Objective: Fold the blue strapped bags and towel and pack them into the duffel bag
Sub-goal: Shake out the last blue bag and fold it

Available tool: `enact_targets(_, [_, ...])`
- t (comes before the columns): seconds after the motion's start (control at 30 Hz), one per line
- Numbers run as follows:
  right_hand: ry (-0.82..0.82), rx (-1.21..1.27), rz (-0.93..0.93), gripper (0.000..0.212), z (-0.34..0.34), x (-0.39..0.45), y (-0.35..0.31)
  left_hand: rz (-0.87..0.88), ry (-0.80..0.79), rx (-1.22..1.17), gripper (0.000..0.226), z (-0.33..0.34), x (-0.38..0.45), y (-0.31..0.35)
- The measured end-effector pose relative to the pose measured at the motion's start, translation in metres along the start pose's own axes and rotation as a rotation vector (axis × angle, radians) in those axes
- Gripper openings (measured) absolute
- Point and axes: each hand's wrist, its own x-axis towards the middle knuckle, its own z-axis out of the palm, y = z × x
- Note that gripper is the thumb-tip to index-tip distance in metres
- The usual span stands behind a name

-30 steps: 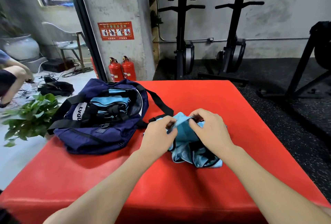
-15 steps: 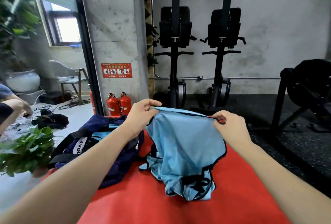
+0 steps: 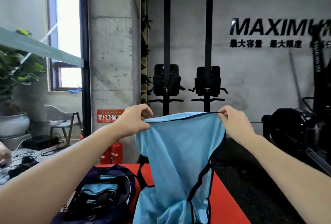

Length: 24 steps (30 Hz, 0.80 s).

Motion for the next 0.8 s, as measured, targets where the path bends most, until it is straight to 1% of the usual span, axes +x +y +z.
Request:
enact_targets(0.13, [-0.015,0.247,0.060,0.010,-0.035,0.015,-0.025,-0.044,0.206,-0.059,0.029,-0.034,0.014,0.003])
enact_targets(0.27, [0.034,0.334,0.032,0.010,-0.056,0.041,-0.045,-0.033,0.271,-0.017,0.017,-0.057,0.033,0.010])
enact_targets(0.33, [0.074,0.310,-0.030,0.007,-0.064,0.054,-0.050,-0.013,0.311,-0.008,0.008,-0.066,0.045,0.013])
enact_targets(0.4, [0.084,0.189,-0.104,0.005,-0.066,0.067,-0.051,-0.003,0.340,0.011,0.008,-0.073,0.056,0.012])
enact_targets(0.47, [0.061,0.057,-0.144,0.010,-0.063,0.074,-0.046,-0.004,0.336,0.028,0.008,-0.071,0.063,0.006])
enact_targets(0.57, [-0.033,0.023,-0.130,0.014,-0.045,0.078,-0.030,-0.040,0.268,0.030,0.006,-0.055,0.068,-0.007])
enact_targets(0.7, [-0.113,-0.071,-0.144,0.010,0.006,0.080,0.007,-0.121,0.159,0.026,0.013,-0.009,0.070,-0.049])
enact_targets(0.8, [-0.216,-0.157,-0.136,0.008,0.052,0.073,0.036,-0.179,0.098,0.036,0.004,0.036,0.066,-0.083])
